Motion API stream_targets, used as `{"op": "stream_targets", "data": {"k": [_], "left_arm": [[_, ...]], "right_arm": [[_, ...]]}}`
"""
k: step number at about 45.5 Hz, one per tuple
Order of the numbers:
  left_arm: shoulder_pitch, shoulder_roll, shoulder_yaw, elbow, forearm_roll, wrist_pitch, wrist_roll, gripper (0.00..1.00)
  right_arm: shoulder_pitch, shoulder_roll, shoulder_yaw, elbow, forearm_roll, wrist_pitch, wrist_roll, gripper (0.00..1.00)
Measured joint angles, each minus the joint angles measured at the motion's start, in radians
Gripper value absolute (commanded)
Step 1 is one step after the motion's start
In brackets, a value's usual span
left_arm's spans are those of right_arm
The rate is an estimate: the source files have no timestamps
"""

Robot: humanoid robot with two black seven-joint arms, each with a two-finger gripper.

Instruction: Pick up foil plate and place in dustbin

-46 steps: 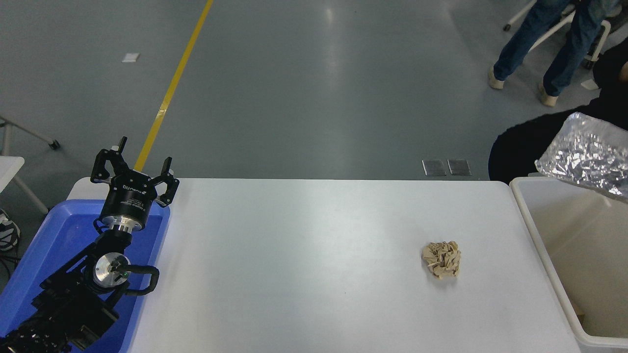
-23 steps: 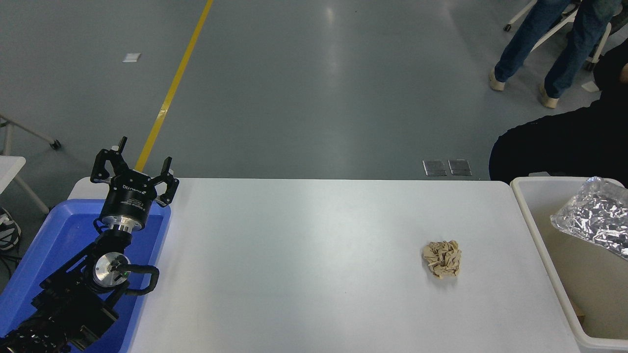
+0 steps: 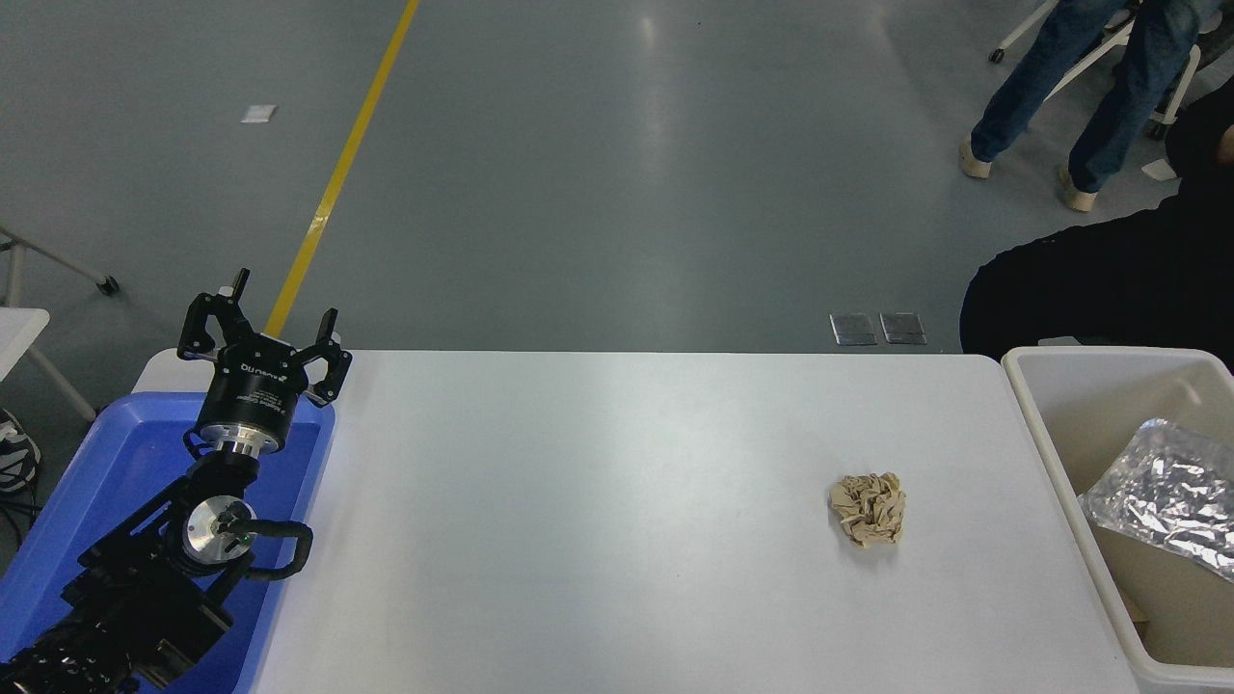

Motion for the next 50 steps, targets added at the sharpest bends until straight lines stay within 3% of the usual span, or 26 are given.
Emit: {"op": "stream_targets", "data": {"k": [11,30,50], "left_arm": [[0.000,0.000,0.000,-0.001,0.000,-0.001,0.000,0.98],[-0.001,0.000,0.002,-0.001,0.000,-0.002,0.000,0.98],[-0.001,0.000,0.002,-0.001,0.000,-0.001,0.000,0.98]], "right_arm": [[0.111,0.003,-0.013,0.047,0.001,0.009,0.000,1.00],[0.620,0.014,-0.257,0.325,-0.016,0.047,0.000,1.00],[1.101,0.128,-0.462,0.565,-0.020,0.403,-0.001,1.00]]}}
